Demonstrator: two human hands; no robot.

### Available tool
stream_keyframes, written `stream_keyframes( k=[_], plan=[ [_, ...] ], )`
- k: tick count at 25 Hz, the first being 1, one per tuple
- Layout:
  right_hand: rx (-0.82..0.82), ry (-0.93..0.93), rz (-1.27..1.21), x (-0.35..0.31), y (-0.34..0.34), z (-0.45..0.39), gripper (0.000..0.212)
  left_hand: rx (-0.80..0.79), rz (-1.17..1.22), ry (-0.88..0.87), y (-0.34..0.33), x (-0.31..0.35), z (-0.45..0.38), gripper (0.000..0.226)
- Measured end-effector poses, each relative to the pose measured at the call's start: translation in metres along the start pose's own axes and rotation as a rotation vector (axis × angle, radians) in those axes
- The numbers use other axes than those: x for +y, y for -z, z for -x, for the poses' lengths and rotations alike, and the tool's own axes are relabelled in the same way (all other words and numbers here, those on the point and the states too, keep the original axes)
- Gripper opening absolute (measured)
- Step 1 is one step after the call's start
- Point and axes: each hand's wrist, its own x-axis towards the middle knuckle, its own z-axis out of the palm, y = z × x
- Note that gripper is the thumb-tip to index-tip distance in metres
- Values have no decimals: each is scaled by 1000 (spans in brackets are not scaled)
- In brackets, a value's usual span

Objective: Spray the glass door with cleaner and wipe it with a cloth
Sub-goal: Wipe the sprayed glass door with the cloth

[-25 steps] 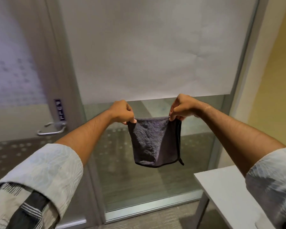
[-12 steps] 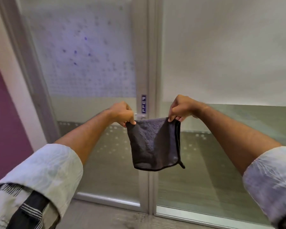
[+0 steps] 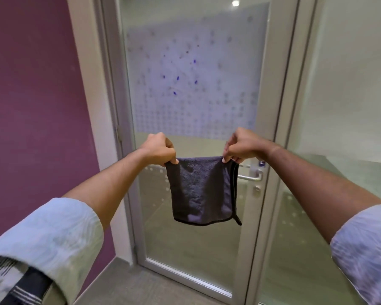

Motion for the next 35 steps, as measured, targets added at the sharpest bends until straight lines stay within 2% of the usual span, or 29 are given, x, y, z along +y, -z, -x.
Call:
stream_keyframes(
  k=[6,13,23,35],
  plan=[
    [-38,71,8,-50,-28,-74,7,51,22,26,43,-59,-43,8],
    [-49,98,24,-78,-36,-179,8,63,23,15,71,-99,-127,10],
    [87,112,34,-100,-18,-299,8,156,48,-112,102,-128,-262,10],
    [363,-3,77,-163,7,-404,4,89,130,-410,173,-149,-437,8]
  ],
)
